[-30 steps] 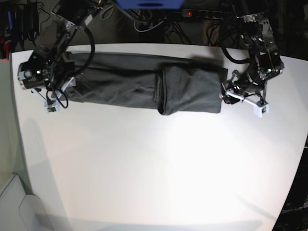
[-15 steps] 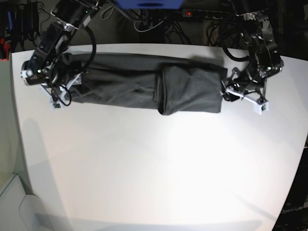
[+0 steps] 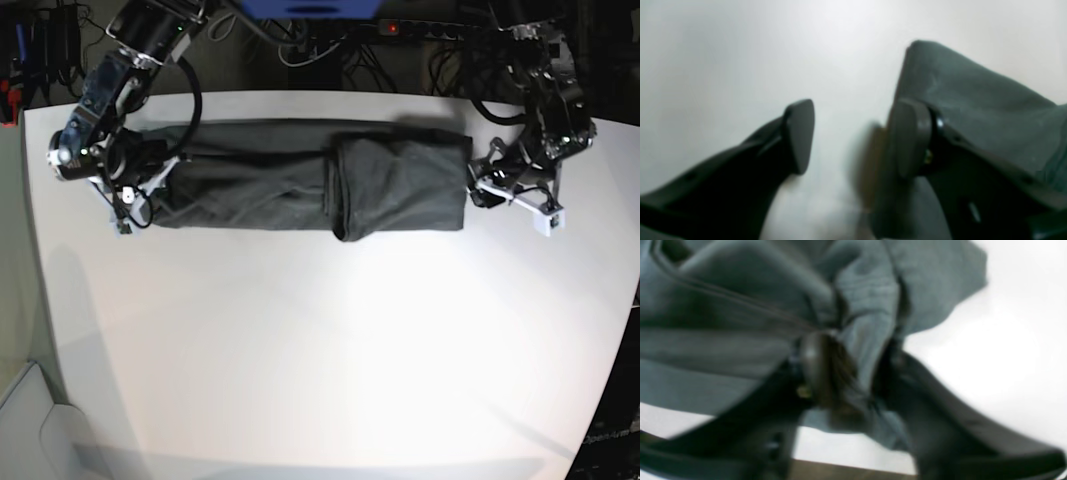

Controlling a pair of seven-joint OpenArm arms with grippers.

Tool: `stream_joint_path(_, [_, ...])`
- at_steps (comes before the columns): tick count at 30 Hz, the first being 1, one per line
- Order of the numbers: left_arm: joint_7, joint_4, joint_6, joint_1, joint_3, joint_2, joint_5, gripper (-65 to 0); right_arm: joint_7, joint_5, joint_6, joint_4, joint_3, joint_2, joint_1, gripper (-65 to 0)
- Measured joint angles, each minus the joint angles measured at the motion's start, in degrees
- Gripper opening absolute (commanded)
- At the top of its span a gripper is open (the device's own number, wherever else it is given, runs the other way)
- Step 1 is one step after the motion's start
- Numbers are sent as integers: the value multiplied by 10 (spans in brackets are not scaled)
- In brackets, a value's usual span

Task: Layout the t-shirt on the table in an organized manner, then fold the t-shirt properly
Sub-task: 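Hold the strip ends with both grippers and straighten it, then lift the strip's end with the right gripper and fold it toward the left gripper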

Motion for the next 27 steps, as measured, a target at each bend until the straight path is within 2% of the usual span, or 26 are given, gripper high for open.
stream_joint_path(2, [0,0,0,0,0,1,0,-276,-1,1,0,0,-3,-1,0,-635])
stream_joint_path(3, [1,0,0,0,0,1,0,-276,-1,-2,0,0,-7,0,0,-650])
stream_joint_path(9, [0,-1,0,0,0,1,0,-276,-13,-21,2,27,-37,-2,-5,-650])
stream_joint_path(12, [0,-3,0,0,0,1,1,-276,-57,-38,3,80,-66,-10,-23,-650])
stream_joint_path(18, [-1,-4,0,0,0,1,6,-276,-51,-32,3,209,-175,-8,-28,-650])
stream_joint_path(27, [-1,-4,0,0,0,0,6,-276,-59,-35,4,212,-302,-8,-39,-650])
